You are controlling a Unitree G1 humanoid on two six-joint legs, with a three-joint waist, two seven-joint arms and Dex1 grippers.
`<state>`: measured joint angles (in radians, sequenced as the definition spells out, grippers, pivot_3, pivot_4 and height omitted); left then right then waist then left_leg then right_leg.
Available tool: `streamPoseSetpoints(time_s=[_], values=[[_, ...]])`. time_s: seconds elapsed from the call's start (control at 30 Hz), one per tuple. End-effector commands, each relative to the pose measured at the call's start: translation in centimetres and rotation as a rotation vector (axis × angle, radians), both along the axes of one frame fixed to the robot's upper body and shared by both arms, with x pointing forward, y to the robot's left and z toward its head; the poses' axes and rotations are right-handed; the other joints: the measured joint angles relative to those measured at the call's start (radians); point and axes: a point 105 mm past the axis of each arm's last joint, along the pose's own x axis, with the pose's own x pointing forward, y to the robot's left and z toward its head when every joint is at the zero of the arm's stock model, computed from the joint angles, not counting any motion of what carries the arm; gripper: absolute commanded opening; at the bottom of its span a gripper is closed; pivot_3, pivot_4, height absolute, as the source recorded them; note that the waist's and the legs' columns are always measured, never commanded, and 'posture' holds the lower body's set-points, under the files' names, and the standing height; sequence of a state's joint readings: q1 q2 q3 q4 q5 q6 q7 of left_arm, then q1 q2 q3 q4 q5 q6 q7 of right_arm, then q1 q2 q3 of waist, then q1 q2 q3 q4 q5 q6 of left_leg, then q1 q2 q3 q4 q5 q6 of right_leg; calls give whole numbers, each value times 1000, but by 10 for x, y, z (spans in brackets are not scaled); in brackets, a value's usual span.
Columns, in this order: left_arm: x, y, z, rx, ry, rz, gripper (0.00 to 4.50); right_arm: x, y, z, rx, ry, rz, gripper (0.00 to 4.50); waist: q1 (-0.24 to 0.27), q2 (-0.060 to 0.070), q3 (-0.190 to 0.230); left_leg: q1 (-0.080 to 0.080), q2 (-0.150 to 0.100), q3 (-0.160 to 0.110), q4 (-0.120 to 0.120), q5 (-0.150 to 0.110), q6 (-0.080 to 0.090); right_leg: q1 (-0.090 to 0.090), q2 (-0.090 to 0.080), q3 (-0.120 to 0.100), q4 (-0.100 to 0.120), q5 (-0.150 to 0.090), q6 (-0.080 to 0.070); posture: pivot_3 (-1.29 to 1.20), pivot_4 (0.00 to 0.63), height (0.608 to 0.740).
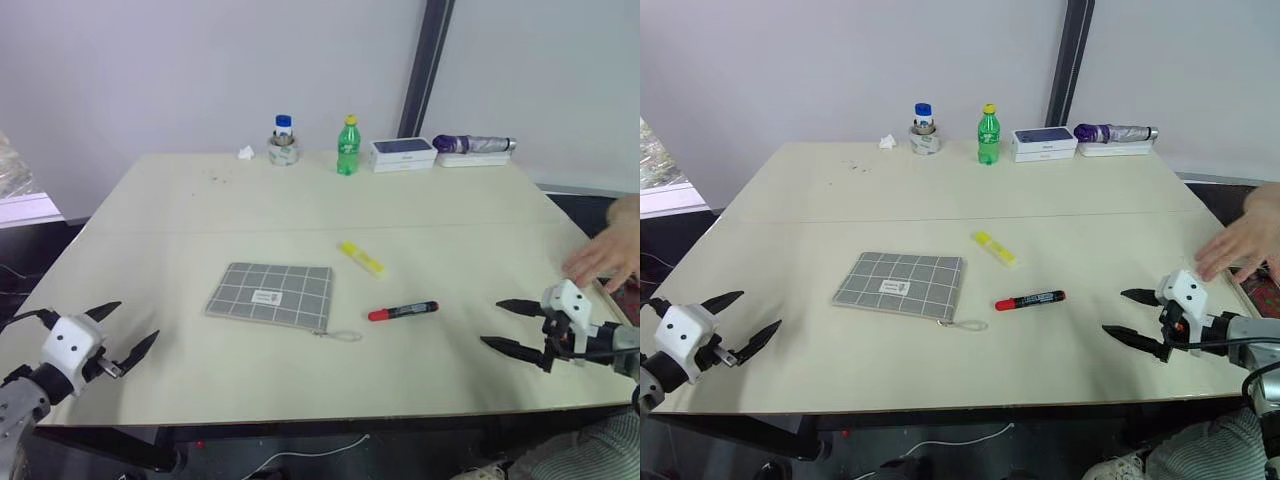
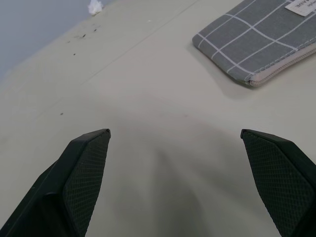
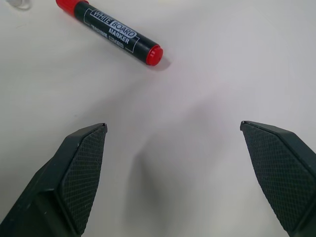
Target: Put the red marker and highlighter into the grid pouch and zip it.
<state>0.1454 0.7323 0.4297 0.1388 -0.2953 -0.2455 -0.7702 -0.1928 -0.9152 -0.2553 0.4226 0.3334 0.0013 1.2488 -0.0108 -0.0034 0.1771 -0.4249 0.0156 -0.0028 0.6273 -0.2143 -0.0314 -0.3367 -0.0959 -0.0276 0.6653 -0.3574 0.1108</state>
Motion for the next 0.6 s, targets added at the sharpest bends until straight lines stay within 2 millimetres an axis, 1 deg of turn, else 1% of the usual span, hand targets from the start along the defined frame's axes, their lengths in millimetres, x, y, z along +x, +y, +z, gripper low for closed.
streamPoseSetpoints(time_s=[0.03, 0.2, 0.5, 0.6], values=[[-4, 7, 11, 11, -40, 3, 4458, 2, -6, 17, -19, -67, -16, 4497, -1, 0, 0, 0, 0, 0, 0, 0, 0, 0, 0, 0, 0, 0, 0, 0, 150, 740], [-3, 13, 11, 25, -34, 40, 4458, 4, -4, 17, -15, -71, -13, 4497, -1, 0, 0, 0, 0, 0, 0, 0, 0, 0, 0, 0, 0, 0, 0, 0, 150, 740], [-5, 11, 16, 67, -74, 0, 4458, 10, 3, 18, -9, -79, 4, 4497, 0, 0, 0, 0, 0, 0, 0, 0, 0, 0, 0, 0, 0, 0, 0, 0, 150, 740], [-5, 12, 17, 91, -83, -3, 4458, 12, 9, 19, -1, -87, 20, 4497, -1, 0, 0, 0, 0, 0, 0, 0, 0, 0, 0, 0, 0, 0, 0, 0, 150, 740]])
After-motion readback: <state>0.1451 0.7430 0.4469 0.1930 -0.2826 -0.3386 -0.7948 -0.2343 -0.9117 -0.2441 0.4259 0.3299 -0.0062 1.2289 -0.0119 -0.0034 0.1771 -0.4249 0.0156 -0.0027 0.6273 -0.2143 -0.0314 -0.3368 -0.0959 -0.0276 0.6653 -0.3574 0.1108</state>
